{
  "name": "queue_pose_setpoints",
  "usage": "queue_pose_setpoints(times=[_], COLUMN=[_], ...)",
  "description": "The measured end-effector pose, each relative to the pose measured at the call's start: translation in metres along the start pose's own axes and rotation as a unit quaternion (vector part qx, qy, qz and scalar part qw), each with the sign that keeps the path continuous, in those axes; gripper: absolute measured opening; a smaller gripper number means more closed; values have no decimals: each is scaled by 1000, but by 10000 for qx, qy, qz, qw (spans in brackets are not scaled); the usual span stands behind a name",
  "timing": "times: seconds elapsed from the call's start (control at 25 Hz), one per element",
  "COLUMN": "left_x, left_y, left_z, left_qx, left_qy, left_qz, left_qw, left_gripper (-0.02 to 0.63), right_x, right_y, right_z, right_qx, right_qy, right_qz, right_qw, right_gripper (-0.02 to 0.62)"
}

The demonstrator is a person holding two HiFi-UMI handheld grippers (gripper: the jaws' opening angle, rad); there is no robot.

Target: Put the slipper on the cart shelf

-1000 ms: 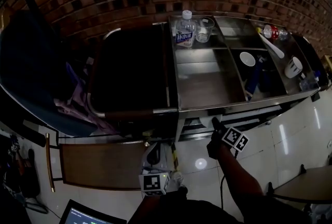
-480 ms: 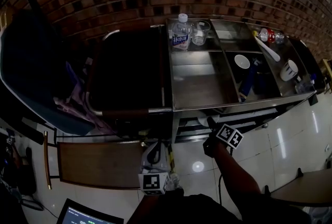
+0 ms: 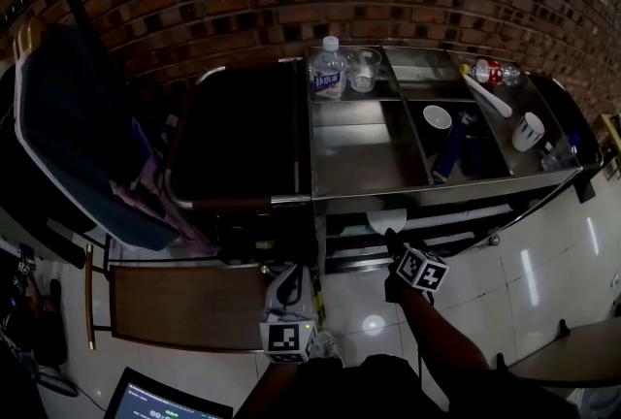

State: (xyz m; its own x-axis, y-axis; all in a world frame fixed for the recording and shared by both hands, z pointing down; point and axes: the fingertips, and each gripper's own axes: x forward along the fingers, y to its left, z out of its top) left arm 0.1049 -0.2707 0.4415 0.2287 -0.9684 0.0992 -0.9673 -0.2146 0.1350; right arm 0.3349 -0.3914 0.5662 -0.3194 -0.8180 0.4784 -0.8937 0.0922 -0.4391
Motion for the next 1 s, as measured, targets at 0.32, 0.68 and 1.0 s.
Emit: queue_pose_setpoints(times=[0.32, 0.68, 1.0], left_x=[-23, -51, -71], left_y=[-38, -83, -105], left_z=[18, 32, 43], left_qx=[26, 196, 301], left_qy=[-208, -306, -476], left_qz=[33, 98, 128], left_qw=[9998, 9993, 9983], left_gripper=[14, 14, 14], right_x=[-114, -208, -243], right_y=[58, 89, 85], right_z=[28, 47, 47], right_qx=[-2697, -3402, -3415], right_qy=[-1028, -1853, -2166], right_qz=[676, 963, 963], right_qw=[9551, 9169, 9095], right_gripper=[114, 2, 2])
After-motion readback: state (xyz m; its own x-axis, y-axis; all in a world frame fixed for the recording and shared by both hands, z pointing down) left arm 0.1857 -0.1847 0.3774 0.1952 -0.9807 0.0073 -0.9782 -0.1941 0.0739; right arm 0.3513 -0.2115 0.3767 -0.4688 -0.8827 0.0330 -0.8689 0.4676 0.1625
